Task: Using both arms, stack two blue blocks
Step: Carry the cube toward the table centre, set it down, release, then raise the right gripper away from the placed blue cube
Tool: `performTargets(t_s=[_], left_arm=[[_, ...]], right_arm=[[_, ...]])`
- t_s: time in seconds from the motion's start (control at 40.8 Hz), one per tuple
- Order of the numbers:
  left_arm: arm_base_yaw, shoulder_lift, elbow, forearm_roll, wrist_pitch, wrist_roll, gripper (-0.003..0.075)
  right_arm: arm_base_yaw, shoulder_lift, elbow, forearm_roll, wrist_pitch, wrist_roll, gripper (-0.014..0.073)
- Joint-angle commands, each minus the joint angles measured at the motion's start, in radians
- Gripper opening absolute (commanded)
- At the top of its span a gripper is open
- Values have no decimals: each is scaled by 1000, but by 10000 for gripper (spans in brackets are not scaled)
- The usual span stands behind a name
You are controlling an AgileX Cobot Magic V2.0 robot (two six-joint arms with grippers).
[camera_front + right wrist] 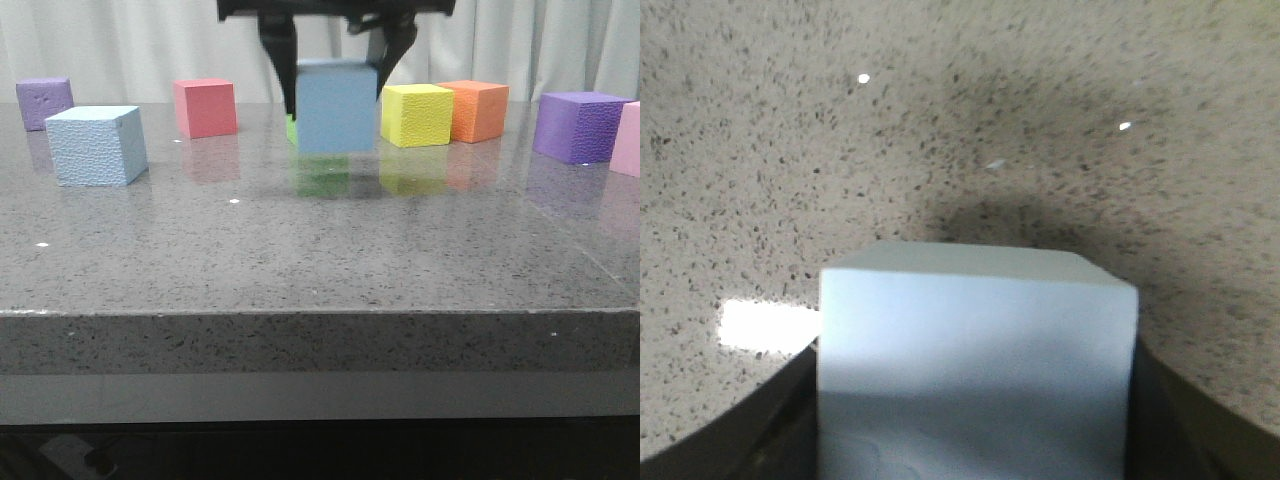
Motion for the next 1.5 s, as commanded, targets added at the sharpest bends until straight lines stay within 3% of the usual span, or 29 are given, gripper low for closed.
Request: performTargets(t_s=[0.0, 0.368, 0.588, 0.858, 1.103, 1.471], left_arm=[[1, 12, -27, 0, -82, -2, 311], [1, 12, -27, 0, -82, -2, 311], [1, 12, -27, 0, -82, -2, 311], [1, 12, -27, 0, -82, -2, 311], [1, 12, -27, 0, -82, -2, 311], [1, 12, -27, 0, -82, -2, 311]], right_arm=[[0, -32, -36, -33, -33, 17, 352], [0, 28, -36, -36, -75, 55, 359], [0, 30, -36, -41, -77, 53, 570], [0, 28, -94, -41, 2, 47, 575], [0, -8, -214, -12, 125, -128, 575], [-69, -235, -119, 132, 124, -410, 575]])
